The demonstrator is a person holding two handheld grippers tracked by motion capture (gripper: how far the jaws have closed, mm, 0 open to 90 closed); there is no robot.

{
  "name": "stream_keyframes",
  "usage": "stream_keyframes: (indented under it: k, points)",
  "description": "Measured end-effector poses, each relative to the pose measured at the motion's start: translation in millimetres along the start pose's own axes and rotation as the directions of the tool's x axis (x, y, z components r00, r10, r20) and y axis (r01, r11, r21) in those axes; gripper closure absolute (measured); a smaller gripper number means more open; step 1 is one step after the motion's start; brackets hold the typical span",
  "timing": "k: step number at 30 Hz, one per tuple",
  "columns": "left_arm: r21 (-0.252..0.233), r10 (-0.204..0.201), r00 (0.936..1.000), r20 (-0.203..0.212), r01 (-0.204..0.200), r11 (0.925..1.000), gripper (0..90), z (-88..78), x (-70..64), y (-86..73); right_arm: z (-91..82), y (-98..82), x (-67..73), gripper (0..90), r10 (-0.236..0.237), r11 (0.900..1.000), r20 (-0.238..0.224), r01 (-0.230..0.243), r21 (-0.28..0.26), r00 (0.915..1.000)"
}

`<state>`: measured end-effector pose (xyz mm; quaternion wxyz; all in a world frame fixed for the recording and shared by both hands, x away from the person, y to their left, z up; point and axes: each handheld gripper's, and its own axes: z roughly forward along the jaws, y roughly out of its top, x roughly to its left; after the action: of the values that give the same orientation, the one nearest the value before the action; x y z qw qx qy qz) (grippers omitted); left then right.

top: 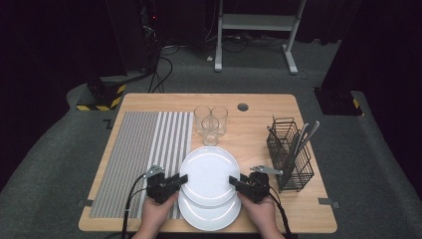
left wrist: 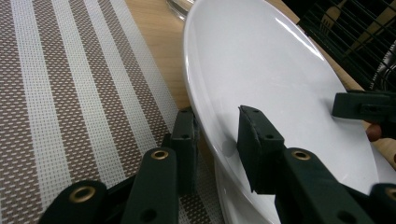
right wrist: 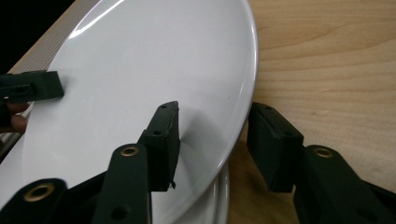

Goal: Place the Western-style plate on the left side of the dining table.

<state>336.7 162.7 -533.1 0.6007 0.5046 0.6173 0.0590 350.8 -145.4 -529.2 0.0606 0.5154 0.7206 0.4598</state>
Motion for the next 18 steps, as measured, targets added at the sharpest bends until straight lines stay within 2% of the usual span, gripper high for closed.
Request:
stream_keyframes:
  k: [5, 9, 18]
  points:
    - [0.002, 0.002, 1.0000, 0.001, -0.002, 1.0000, 68.4, -0.4, 0.0, -0.2, -1.9, -7.0, 6.3, 58.3, -0.042, 0.999, 0.013, 0.042, -0.013, 0.9990]
    - [0.005, 0.005, 1.0000, -0.002, -0.005, 1.0000, 68.1, -0.8, -0.6, -0.5, -1.5, -6.8, 5.9, 59.4, -0.030, 0.999, 0.014, 0.031, -0.022, 0.9994]
    - [-0.023, 0.017, 0.9998, 0.009, -0.016, 0.9996, 69.9, -4.7, -4.8, 1.9, -7.0, -1.1, 10.4, 65.4, -0.051, 0.996, 0.036, 0.053, -0.072, 0.9981]
